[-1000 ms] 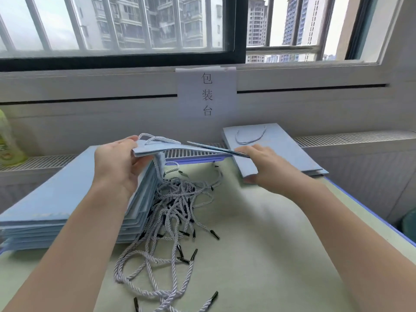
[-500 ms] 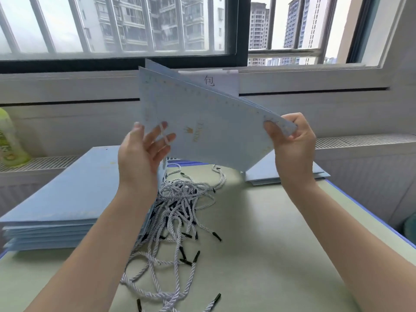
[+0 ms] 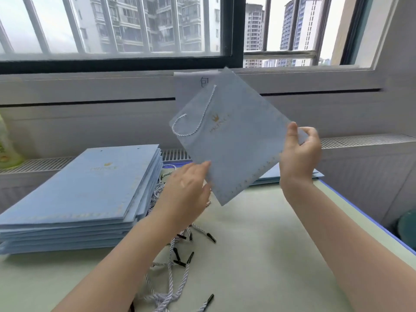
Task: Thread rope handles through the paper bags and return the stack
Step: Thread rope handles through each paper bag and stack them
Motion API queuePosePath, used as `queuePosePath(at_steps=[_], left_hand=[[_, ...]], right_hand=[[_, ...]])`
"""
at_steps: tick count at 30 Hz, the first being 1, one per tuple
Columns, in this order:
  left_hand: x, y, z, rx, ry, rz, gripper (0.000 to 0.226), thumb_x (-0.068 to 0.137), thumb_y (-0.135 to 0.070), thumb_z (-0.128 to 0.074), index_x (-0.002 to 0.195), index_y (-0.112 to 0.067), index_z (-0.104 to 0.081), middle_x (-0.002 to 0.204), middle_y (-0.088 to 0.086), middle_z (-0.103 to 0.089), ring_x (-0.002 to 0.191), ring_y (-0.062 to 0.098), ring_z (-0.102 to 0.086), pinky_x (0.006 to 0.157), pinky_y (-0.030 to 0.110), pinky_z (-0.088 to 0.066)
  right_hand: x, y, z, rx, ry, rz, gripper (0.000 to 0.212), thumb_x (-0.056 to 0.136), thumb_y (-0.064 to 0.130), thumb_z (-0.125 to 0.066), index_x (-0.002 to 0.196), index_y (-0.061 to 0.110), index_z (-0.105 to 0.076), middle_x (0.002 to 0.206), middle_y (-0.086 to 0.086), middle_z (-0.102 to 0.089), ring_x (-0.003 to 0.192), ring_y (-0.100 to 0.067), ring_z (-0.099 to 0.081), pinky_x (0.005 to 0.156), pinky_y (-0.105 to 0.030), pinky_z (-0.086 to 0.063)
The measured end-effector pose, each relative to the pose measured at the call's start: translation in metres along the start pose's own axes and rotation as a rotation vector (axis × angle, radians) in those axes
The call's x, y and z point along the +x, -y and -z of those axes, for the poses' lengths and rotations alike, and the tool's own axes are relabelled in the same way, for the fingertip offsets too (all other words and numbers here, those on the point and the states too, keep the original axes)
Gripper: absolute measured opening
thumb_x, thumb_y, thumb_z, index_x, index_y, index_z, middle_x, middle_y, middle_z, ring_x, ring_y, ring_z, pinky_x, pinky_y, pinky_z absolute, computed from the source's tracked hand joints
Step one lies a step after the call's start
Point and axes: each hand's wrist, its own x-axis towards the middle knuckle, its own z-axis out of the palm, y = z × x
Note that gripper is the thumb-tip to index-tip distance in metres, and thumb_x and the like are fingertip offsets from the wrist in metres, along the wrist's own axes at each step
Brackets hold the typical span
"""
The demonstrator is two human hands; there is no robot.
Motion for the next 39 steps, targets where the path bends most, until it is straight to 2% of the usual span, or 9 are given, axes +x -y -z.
queuePosePath(at_steps=[5,11,14,17,21,25,30,33,39], left_hand=[[-0.003,0.002,0.0,0.146,0.184,0.084,0.04,0.1,-0.031,-0.036,0.139,-0.021,-0.038,0.137,-0.003,-0.047,0.123,0.017,-0.046,0.097,0.031,-0.04],[-0.003,0.009,-0.005,0.269,0.317,0.139,0.036,0.099,-0.036,-0.035,0.13,-0.02,-0.044,0.128,0.0,-0.05,0.12,0.02,-0.045,0.096,0.038,-0.041],[-0.002,0.011,-0.003,0.293,0.285,0.142,0.034,0.098,-0.033,-0.038,0.129,-0.019,-0.044,0.129,-0.001,-0.049,0.12,0.02,-0.043,0.097,0.037,-0.039],[-0.002,0.013,0.0,0.341,0.279,0.171,0.033,0.098,-0.03,-0.039,0.129,-0.019,-0.042,0.131,0.001,-0.047,0.121,0.022,-0.041,0.097,0.037,-0.037],[-0.002,0.012,0.001,0.369,0.321,0.214,0.031,0.097,-0.024,-0.039,0.127,-0.016,-0.041,0.127,0.004,-0.048,0.117,0.023,-0.044,0.092,0.037,-0.04],[-0.002,0.012,0.002,0.374,0.311,0.22,0.016,0.095,-0.015,-0.038,0.11,-0.015,-0.045,0.114,0.002,-0.051,0.107,0.022,-0.047,0.079,0.032,-0.038],[-0.002,0.01,0.004,0.359,0.282,0.243,0.008,0.094,-0.01,-0.039,0.098,-0.015,-0.045,0.107,0.002,-0.05,0.101,0.021,-0.046,0.074,0.03,-0.036],[-0.002,0.01,0.003,0.367,0.258,0.268,0.007,0.093,-0.008,-0.042,0.092,-0.015,-0.042,0.106,0.003,-0.049,0.095,0.02,-0.04,0.074,0.03,-0.033],[-0.003,0.014,-0.001,0.411,0.222,0.274,0.014,0.095,-0.014,-0.042,0.104,-0.014,-0.052,0.109,0.004,-0.052,0.102,0.022,-0.044,0.072,0.031,-0.034]], right_hand=[[0.016,-0.044,0.01,-0.016,-0.14,-0.34,0.023,0.096,0.034,-0.049,0.091,0.012,-0.049,0.089,-0.004,-0.054,0.079,-0.021,-0.051,0.071,-0.03,-0.042],[0.03,-0.056,0.014,-0.009,-0.248,-0.478,0.034,0.097,0.034,-0.041,0.11,0.002,-0.046,0.11,-0.012,-0.059,0.097,-0.032,-0.06,0.087,-0.048,-0.052],[0.035,-0.056,0.018,-0.057,-0.197,-0.516,0.022,0.097,0.021,-0.043,0.111,0.004,-0.039,0.107,-0.006,-0.052,0.079,-0.024,-0.06,0.084,-0.044,-0.052],[0.035,-0.057,0.024,-0.113,-0.106,-0.57,0.027,0.095,0.009,-0.041,0.12,0.009,-0.031,0.11,-0.001,-0.043,0.056,-0.015,-0.05,0.061,-0.031,-0.046],[0.039,-0.063,0.029,-0.28,0.013,-0.467,0.023,0.088,0.007,-0.048,0.106,0.011,-0.035,0.102,-0.009,-0.045,0.072,-0.024,-0.045,0.055,-0.027,-0.037],[0.044,-0.065,0.034,-0.328,0.058,-0.422,0.014,0.088,0.004,-0.048,0.098,0.011,-0.041,0.094,-0.006,-0.045,0.063,-0.02,-0.04,0.05,-0.026,-0.033],[0.039,-0.067,0.033,-0.41,0.037,-0.456,0.041,0.092,0.005,-0.048,0.132,0.005,-0.035,0.123,-0.013,-0.039,0.098,-0.032,-0.056,0.081,-0.041,-0.048],[0.036,-0.059,0.03,-0.562,0.009,-0.441,0.046,0.088,0.0,-0.048,0.132,0.001,-0.035,0.108,-0.017,-0.018,0.114,-0.037,-0.044,0.1,-0.047,-0.039],[0.021,-0.043,0.022,-0.59,0.071,-0.113,0.043,0.08,-0.01,-0.043,0.121,0.002,-0.04,0.131,-0.016,-0.027,0.105,-0.027,-0.042,0.078,-0.029,-0.036]])
